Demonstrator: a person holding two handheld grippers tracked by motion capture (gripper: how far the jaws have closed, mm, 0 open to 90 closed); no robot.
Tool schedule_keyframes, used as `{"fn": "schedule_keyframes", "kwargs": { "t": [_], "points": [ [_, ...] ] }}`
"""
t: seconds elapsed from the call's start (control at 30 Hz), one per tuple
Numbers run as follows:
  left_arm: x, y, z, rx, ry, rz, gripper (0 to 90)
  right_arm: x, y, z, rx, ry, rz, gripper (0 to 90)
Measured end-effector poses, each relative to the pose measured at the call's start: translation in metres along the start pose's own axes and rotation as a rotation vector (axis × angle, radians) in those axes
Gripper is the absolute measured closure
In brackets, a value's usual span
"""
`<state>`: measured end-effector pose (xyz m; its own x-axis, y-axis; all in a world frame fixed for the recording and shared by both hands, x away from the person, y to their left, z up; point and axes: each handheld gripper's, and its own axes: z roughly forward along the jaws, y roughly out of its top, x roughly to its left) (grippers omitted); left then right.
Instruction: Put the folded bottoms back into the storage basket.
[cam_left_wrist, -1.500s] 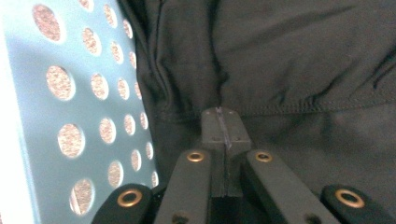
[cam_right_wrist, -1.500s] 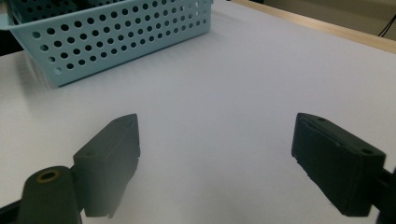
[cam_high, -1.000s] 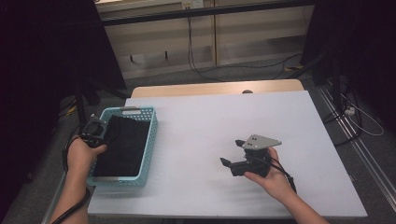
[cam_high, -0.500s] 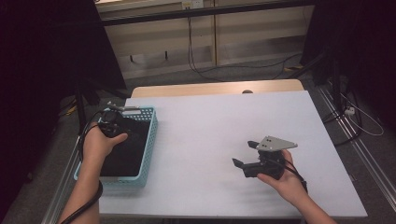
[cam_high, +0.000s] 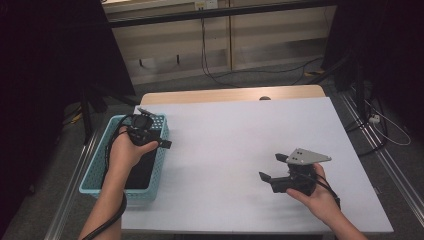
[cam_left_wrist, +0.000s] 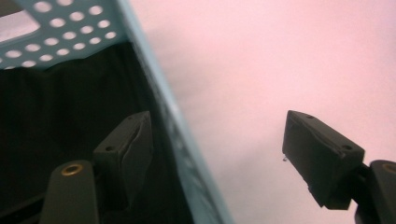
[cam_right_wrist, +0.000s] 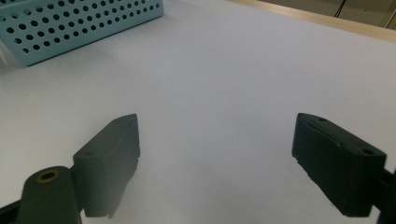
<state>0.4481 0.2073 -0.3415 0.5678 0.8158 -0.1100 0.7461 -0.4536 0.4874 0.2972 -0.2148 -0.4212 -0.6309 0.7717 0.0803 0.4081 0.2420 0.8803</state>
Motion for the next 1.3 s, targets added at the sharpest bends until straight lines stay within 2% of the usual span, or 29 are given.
{"fn": "schedule_keyframes", "kwargs": {
  "t": [0.27, 0.83, 1.3],
  "points": [
    [-0.019, 0.002, 0.003, -0.021, -0.03, 0.049, 22.8, -0.002, -0.005, -0.002, 0.022, 0.006, -0.003, 14.9],
    [-0.043, 0.0, 0.015, -0.043, -0.085, 0.084, 20.9, -0.008, -0.015, -0.012, 0.052, 0.008, -0.005, 14.9],
    [-0.062, -0.006, 0.027, -0.037, -0.123, 0.122, 19.2, -0.01, -0.022, -0.021, 0.078, 0.011, -0.011, 14.5]
  ]
}}
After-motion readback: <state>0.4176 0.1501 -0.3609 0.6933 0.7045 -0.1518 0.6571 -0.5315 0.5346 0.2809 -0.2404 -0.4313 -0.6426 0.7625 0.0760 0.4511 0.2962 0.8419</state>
